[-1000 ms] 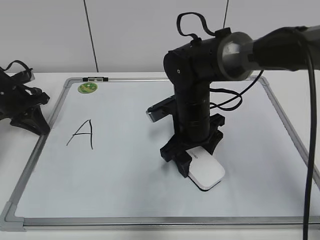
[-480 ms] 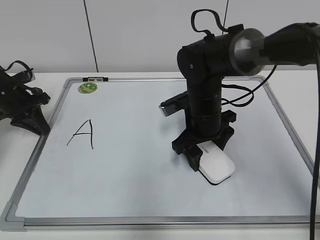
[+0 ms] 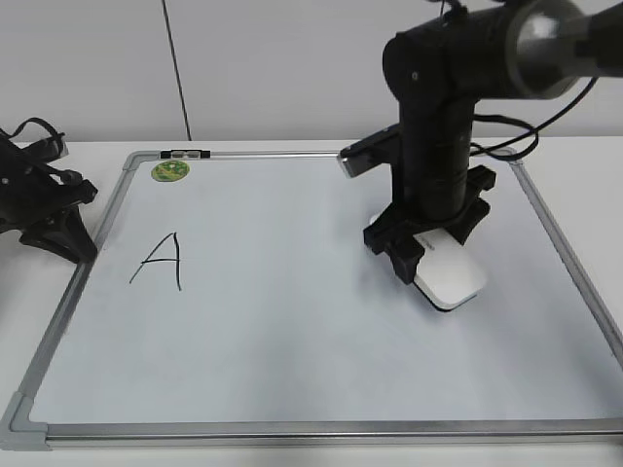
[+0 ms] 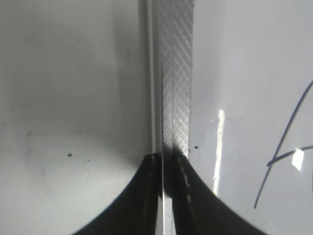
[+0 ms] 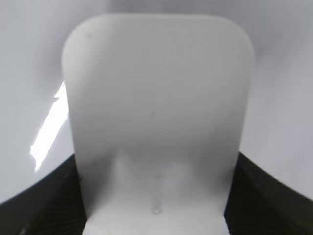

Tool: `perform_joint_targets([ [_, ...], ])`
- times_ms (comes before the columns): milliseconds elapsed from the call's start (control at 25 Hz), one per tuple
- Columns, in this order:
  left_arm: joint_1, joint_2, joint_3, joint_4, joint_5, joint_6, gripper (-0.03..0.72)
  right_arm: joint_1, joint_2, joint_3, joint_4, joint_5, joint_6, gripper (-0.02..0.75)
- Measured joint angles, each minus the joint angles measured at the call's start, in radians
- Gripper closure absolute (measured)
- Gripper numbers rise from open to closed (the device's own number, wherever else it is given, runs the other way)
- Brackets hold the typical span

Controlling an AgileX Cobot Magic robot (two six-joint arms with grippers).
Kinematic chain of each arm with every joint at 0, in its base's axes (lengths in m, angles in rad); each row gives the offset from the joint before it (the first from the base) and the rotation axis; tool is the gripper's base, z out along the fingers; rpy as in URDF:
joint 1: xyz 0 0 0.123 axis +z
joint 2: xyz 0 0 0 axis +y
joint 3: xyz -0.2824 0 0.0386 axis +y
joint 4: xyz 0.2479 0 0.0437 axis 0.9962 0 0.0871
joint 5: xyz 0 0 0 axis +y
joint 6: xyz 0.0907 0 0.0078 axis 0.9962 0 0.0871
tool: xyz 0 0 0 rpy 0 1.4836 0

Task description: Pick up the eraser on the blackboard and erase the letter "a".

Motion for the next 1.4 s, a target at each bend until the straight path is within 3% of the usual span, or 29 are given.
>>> perform_joint_targets([
  [240,0.0,0.0,0.0,0.0,0.0,0.0,0.645,-0.076,-0.07,0.0,0.013,0.002,0.0,0.197],
  [760,0.0,0.0,0.0,0.002,0.002,0.0,0.645,-0.429,-0.07,0.0,0.141,-0.001,-0.018,0.197],
  [1080,0.0,0.0,0.0,0.002,0.004,0.0,0.645,-0.475,-0.063,0.0,0.155,-0.096,-0.025,0.197],
  [1400,0.0,0.0,0.0,0.002,0.004,0.0,0.644,-0.479,0.02,-0.029,0.165,-0.098,-0.041,0.197],
])
